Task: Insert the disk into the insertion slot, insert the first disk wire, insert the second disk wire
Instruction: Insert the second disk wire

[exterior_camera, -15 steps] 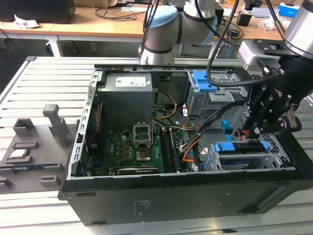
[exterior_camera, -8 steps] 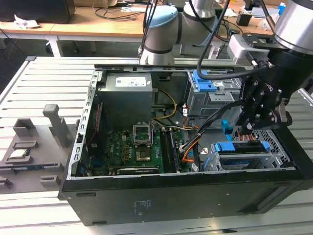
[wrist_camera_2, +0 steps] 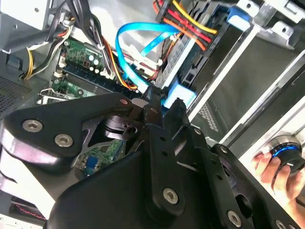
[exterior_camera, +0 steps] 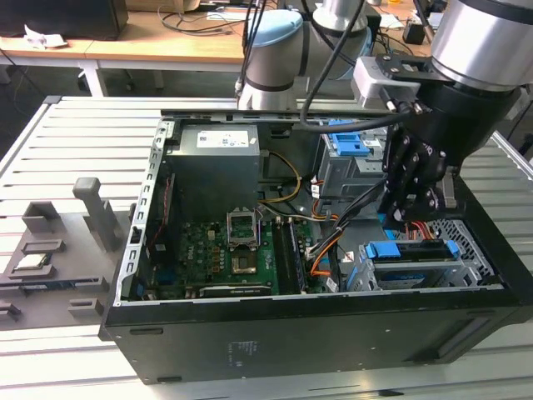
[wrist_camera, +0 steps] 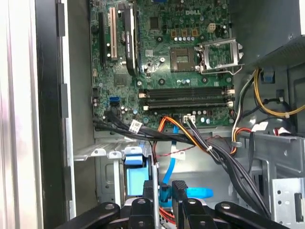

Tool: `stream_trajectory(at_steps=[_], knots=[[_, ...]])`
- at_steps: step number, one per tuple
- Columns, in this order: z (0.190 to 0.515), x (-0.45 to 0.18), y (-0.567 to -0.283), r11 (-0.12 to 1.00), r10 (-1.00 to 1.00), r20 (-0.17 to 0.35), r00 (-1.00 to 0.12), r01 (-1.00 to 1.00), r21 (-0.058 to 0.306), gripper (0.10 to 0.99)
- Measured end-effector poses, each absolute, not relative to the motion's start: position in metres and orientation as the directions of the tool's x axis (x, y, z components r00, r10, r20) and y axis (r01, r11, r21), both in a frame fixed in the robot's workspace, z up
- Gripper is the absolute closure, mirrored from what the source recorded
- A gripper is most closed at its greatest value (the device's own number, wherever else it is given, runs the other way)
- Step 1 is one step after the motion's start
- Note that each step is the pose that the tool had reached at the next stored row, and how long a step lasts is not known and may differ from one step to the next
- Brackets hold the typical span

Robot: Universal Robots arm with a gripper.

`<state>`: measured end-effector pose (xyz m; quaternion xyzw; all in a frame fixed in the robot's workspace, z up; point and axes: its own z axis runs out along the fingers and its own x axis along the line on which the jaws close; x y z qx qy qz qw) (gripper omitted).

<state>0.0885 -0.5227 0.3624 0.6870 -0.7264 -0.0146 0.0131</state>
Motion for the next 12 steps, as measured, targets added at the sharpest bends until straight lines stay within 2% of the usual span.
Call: stream_trajectory(at_steps=[8,9,12], knots=[[0.3586,0.0848,-0.5229,0.024,-1.0,-0.002,-0.024,-0.999,0.039,0.8],[0.3586,0.0848,-0.5229,0.024,-1.0,-0.003,-0.024,-0.999,0.039,0.929],[0.3586,0.0848,-0.5229,0.024,-1.0,-0.002,-0.024,-0.999,0.039,0.929]])
